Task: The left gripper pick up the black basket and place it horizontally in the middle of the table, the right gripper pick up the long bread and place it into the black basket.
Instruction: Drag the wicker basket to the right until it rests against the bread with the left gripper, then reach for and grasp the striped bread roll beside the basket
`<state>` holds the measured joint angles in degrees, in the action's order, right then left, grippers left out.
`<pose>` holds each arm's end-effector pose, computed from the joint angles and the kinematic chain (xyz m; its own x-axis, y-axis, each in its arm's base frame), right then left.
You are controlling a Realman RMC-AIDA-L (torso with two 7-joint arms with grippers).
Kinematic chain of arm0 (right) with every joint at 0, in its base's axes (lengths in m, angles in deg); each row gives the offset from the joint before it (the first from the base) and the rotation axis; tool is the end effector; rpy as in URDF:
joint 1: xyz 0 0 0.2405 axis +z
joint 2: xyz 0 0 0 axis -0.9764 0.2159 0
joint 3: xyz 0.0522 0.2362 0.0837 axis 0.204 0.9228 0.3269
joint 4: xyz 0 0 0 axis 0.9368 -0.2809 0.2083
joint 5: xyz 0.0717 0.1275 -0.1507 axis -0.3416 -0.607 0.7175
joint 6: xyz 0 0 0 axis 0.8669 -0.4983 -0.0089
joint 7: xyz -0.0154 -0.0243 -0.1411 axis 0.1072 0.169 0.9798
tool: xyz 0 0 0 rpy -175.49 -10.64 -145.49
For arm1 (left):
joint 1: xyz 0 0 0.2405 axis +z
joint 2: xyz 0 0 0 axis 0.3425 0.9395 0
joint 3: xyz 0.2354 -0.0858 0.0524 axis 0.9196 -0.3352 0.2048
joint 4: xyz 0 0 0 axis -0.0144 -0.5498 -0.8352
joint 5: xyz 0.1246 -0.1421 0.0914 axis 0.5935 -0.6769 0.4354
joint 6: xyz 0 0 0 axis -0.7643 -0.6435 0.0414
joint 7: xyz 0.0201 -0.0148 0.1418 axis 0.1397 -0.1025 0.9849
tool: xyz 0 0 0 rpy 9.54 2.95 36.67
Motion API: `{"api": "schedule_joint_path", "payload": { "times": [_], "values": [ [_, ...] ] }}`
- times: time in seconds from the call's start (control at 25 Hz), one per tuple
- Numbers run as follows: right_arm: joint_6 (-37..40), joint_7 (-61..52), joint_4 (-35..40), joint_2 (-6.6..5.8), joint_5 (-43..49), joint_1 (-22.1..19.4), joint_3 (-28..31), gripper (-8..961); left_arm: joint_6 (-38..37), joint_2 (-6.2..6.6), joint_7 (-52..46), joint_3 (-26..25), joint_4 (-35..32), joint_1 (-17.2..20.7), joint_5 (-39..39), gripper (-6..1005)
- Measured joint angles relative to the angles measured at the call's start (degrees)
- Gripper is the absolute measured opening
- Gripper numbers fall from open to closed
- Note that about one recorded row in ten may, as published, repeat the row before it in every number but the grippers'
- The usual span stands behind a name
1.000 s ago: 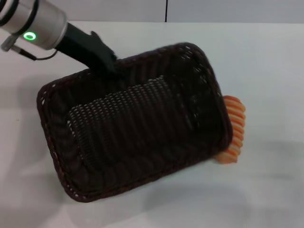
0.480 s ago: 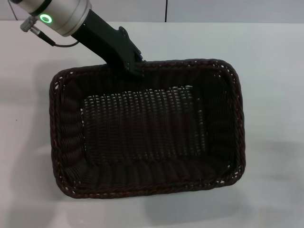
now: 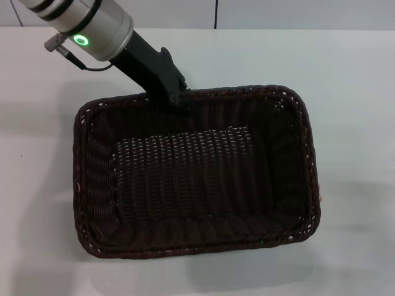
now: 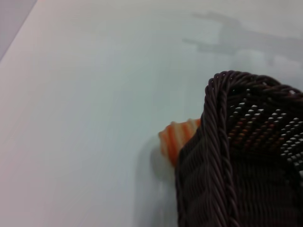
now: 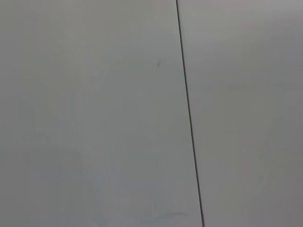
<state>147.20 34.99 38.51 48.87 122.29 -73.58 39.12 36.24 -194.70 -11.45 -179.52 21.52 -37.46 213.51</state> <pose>0.3257 0.2051 -0.0147 0.6719 0.2518 -0.6965 -0.7380 0.1478 -0.6584 -0.1165 0.4152 0.0049 0.9741 0.1051 -0.2000 0.0796 -0.9881 -0.1317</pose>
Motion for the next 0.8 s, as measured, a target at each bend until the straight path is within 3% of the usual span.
{"api": "schedule_joint_path", "payload": {
  "times": [0.28, 0.4, 0.6, 0.8],
  "values": [
    [-0.03, 0.0, 0.0, 0.0, 0.0, 0.1, -0.03, 838, -1.99, -0.83, 0.5, 0.25, 0.61, -0.08, 2.69, 215],
    [-0.07, 0.0, 0.0, 0.0, 0.0, 0.1, -0.03, 838, -2.03, -1.08, 0.55, 0.33, 3.03, 0.34, 2.81, 345],
    [-0.33, 0.0, 0.0, -0.06, 0.0, 0.16, -0.15, 837, -2.91, -1.58, 0.38, 0.33, 12.2, 2.83, 1.92, 505],
    [-0.4, 0.01, 0.0, -0.09, 0.0, 0.14, -0.43, 837, -10.26, -2.0, -1.06, 3.36, 24.77, 9.52, -3.31, 628]
  ]
}}
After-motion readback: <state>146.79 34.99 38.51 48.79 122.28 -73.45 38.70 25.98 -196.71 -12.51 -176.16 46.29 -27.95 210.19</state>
